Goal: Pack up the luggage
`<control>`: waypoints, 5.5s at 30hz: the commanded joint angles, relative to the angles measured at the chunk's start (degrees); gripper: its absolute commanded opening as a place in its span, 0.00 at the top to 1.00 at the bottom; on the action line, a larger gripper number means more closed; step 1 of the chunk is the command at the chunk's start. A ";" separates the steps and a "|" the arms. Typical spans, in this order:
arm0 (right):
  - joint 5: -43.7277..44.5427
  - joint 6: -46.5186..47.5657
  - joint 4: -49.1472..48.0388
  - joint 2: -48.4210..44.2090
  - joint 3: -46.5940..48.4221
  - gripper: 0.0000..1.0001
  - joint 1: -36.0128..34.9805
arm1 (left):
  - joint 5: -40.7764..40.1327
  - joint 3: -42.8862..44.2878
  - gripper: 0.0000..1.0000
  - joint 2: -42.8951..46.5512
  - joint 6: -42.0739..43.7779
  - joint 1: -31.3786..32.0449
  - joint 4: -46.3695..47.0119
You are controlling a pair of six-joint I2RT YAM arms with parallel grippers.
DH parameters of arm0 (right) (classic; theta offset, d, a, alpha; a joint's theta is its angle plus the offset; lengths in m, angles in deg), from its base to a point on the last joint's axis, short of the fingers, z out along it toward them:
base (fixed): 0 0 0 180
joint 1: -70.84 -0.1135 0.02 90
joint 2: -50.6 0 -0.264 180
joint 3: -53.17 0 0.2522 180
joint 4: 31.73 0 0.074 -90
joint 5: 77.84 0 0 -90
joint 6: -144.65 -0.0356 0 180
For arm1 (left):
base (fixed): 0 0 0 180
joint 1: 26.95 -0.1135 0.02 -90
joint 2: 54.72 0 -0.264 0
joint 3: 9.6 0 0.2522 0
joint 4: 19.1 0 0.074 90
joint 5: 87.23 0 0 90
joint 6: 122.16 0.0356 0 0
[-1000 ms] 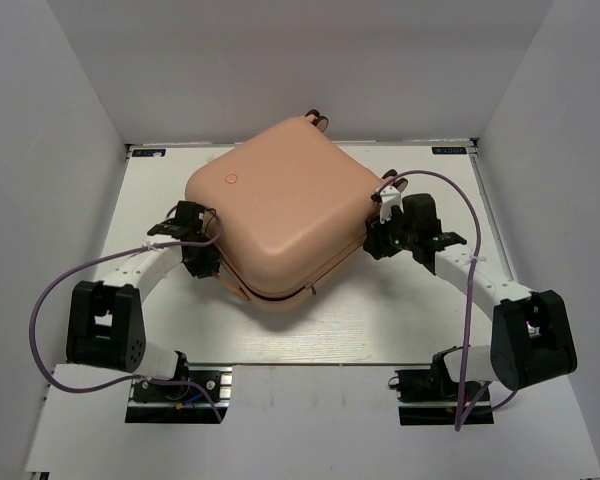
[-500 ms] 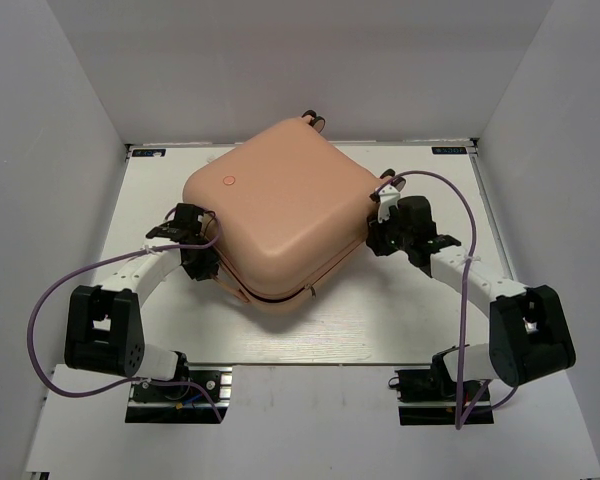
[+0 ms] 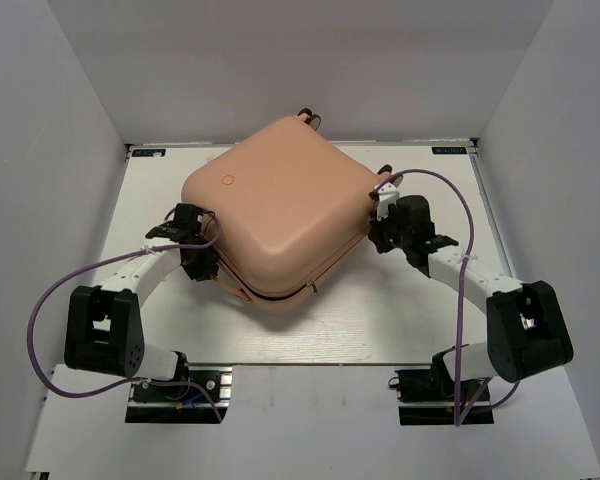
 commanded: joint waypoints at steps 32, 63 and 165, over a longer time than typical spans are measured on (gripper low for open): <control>-13.43 -6.28 -40.87 14.64 6.70 1.00 14.20 | 1.83 7.91 1.00 -4.89 16.15 -8.22 -4.14; 3.00 11.90 -42.20 32.65 27.60 1.00 17.11 | 0.52 22.94 1.00 -20.63 29.16 -11.57 -4.31; 6.44 -15.42 22.67 -6.27 17.60 0.63 -0.56 | -2.74 78.32 0.00 -30.22 16.94 -27.28 -23.56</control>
